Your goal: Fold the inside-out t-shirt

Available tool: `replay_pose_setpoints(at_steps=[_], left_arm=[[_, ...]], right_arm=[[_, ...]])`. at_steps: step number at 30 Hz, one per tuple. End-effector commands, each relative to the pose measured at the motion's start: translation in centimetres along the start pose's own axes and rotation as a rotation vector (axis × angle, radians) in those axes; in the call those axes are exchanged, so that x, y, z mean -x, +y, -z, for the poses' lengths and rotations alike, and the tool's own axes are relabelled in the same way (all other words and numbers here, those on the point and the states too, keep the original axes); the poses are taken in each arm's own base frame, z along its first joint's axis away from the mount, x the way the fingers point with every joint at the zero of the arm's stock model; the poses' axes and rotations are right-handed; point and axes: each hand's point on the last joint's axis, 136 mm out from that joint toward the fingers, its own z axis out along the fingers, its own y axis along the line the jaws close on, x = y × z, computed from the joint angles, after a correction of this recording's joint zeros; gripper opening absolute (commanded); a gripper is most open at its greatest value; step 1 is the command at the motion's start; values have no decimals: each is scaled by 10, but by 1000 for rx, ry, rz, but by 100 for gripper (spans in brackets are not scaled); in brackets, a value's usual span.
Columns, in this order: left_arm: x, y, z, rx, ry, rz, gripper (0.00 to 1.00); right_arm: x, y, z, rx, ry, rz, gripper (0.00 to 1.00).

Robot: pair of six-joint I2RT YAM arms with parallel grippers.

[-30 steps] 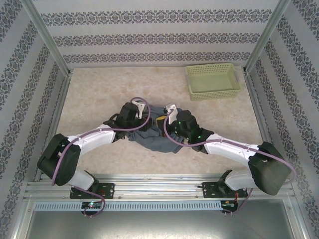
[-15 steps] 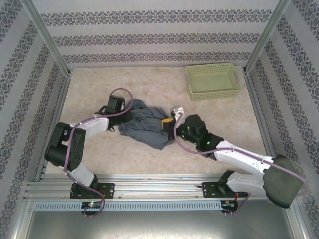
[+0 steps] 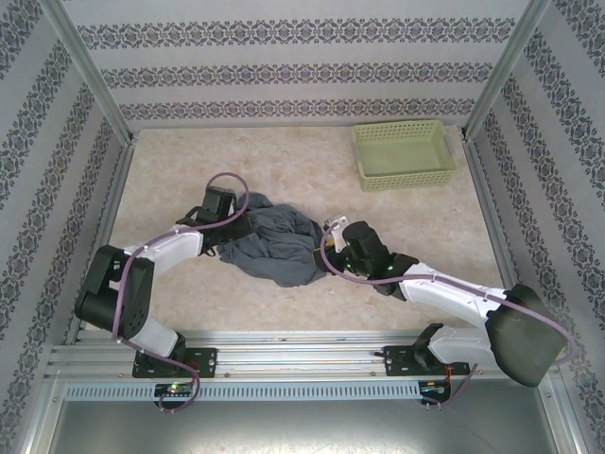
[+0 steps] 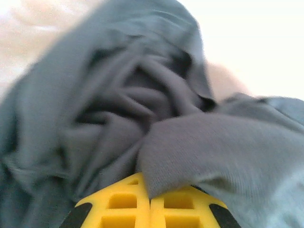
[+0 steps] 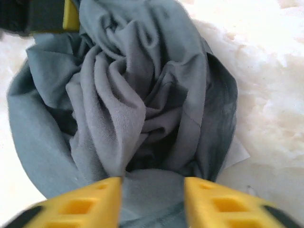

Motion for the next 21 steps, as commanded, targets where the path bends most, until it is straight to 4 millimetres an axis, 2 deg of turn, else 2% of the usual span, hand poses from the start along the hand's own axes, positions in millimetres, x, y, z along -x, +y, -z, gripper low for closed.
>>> replay_pose_setpoints(at_steps=[1, 3, 6, 10, 15, 18, 21], left_arm=[[-7, -33, 16, -103, -3, -83, 0], [-6, -50, 26, -145, -25, -122, 0], [-4, -63, 35, -172, -47, -151, 0], [-2, -64, 38, -172, -53, -153, 0], [-1, -67, 41, -182, -57, -152, 0], [2, -68, 47, -183, -75, -155, 0], [12, -62, 51, -134, -96, -156, 0]], right_arm=[[32, 11, 10, -18, 1, 52, 50], [41, 16, 9, -16, 22, 62, 54], [45, 24, 3, 7, 55, 63, 59], [47, 36, -15, 23, 102, 65, 62], [44, 33, -51, -29, 202, 63, 60], [34, 24, -74, -80, 277, 76, 56], [30, 22, -84, -100, 330, 107, 40]])
